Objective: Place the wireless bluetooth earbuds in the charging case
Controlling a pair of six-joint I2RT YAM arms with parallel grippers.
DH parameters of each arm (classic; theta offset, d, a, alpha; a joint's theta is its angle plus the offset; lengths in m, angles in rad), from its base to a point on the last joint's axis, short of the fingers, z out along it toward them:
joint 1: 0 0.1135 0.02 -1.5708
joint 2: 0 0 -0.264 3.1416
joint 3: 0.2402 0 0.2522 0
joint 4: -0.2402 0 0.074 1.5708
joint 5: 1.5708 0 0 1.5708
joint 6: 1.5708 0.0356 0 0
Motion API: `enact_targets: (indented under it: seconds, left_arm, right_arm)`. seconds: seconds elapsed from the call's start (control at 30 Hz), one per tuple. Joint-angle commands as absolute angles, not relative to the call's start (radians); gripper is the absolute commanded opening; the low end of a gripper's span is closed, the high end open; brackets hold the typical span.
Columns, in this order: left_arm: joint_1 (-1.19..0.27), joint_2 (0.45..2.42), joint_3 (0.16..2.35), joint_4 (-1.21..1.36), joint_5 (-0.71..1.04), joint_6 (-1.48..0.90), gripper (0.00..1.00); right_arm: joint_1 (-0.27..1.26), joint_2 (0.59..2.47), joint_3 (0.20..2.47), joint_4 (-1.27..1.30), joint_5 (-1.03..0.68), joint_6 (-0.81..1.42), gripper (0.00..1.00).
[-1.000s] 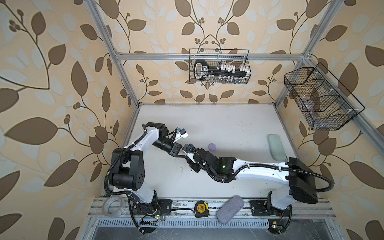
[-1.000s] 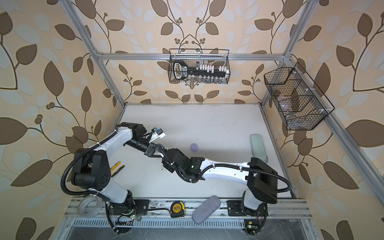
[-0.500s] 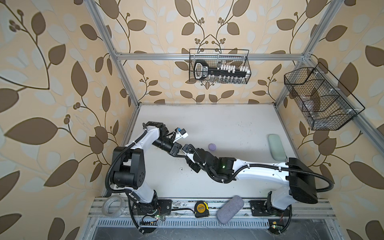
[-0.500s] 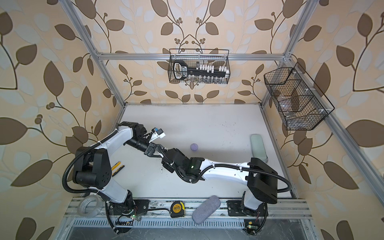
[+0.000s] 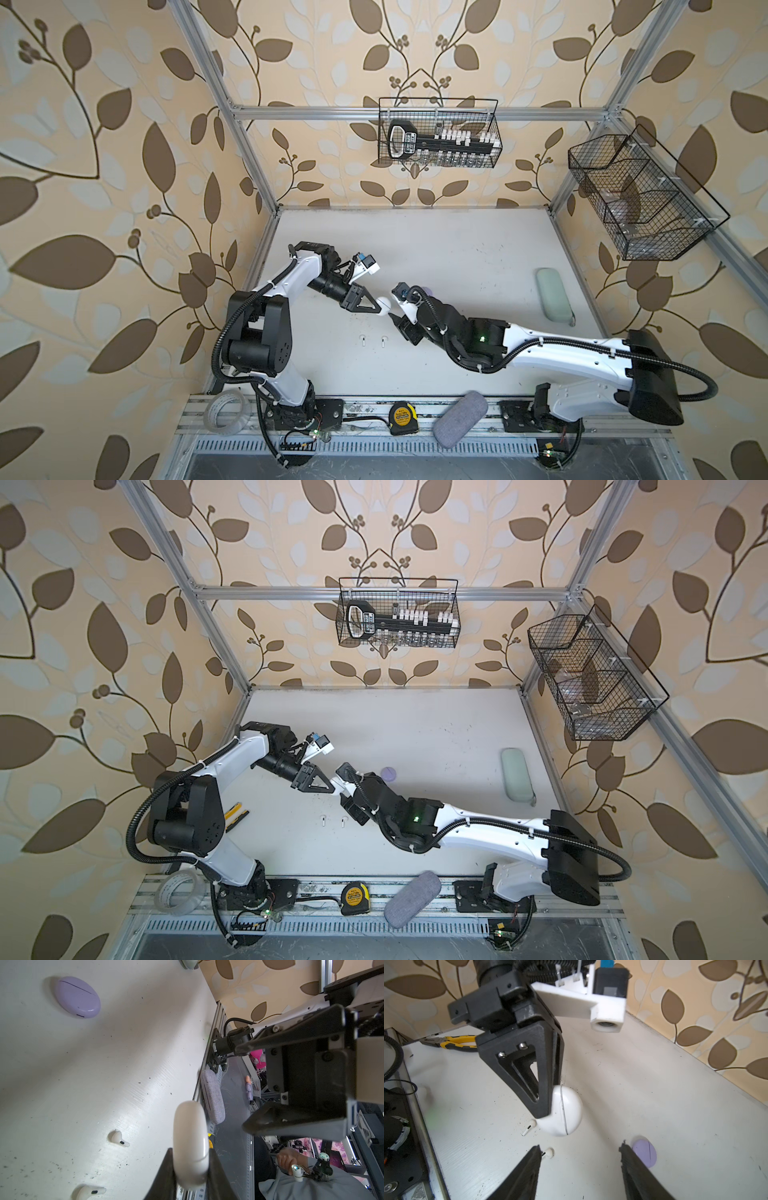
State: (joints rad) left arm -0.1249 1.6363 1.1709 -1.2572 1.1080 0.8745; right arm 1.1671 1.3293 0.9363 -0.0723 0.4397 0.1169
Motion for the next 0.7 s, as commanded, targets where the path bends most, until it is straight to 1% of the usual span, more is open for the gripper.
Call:
enact_targets:
  seconds: [0.0, 0.2, 0.3, 0.5, 0.67]
  left_arm:
    - [-0.127, 1.650, 1.187, -1.214, 1.134, 0.874, 0.08]
    - [-0.128, 1.635, 1.141, -1.063, 1.166, 0.842, 0.03]
    - [-0.129, 1.595, 1.076, -0.902, 1.169, 0.769, 0.00]
    - [-0.129, 1.502, 0.921, -0.519, 1.103, 0.556, 0.00]
    - [-0.130, 1.462, 0.883, -0.450, 1.097, 0.526, 0.00]
  right_arm:
    - [1.137, 1.272, 0.889, -0.098, 0.447, 0.180, 0.62]
    - [1.050, 1.208, 0.848, -0.125, 0.367, 0.293, 0.63]
    - [1.019, 1.199, 0.843, -0.138, 0.325, 0.341, 0.63]
    - [1.008, 1.203, 0.823, -0.134, 0.303, 0.388, 0.63]
    - [1.008, 1.240, 0.809, -0.119, 0.290, 0.435, 0.63]
